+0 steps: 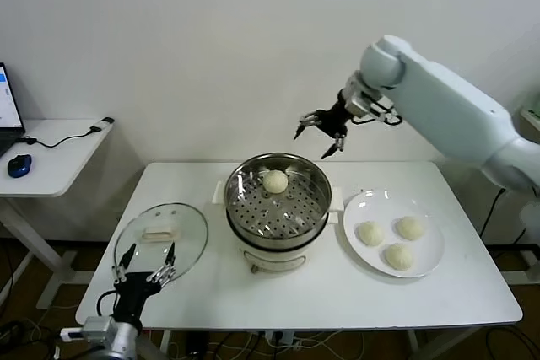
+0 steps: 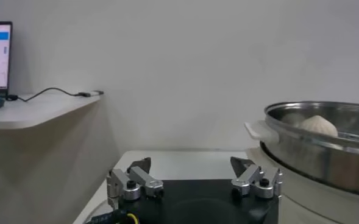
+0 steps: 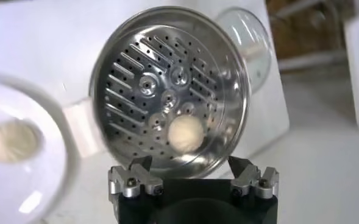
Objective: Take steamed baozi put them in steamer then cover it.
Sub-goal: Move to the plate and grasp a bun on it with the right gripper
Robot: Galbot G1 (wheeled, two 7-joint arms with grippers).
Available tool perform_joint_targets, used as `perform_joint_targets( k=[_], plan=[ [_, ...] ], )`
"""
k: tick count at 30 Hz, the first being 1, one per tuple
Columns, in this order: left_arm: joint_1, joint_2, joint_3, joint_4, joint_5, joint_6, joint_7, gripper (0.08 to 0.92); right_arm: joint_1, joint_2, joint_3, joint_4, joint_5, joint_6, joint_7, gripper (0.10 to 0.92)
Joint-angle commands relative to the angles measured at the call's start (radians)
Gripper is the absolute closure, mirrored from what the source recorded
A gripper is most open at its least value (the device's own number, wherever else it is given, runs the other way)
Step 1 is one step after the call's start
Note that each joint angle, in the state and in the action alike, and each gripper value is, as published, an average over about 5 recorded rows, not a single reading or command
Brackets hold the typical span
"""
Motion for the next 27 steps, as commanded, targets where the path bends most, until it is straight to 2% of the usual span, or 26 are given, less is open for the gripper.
perform_joint_targets(
  k=[1, 7, 13, 19, 27],
  plan=[
    [0.004, 0.003, 0.009, 0.000, 0.004, 0.005, 0.002, 0.177, -0.133, -0.252, 0.073, 0.151, 0.051, -0.785, 0.016, 0.203],
    [0.012, 0.000, 0.017, -0.009, 0.004, 0.007, 0.003, 0.177, -0.290, -0.298, 0.136, 0.187, -0.025, -0.808, 0.021, 0.203],
    [0.016, -0.004, 0.020, -0.010, 0.008, 0.007, 0.003, 0.177, -0.424, -0.279, 0.196, 0.172, -0.081, -0.773, 0.030, 0.203],
    [0.025, -0.006, 0.016, -0.009, 0.003, 0.006, 0.002, 0.177, -0.514, -0.198, 0.247, 0.097, -0.146, -0.646, 0.048, 0.203],
    [0.035, -0.004, 0.009, -0.002, 0.003, 0.003, 0.002, 0.177, -0.551, -0.063, 0.253, -0.008, -0.236, -0.636, 0.087, 0.203]
  ],
)
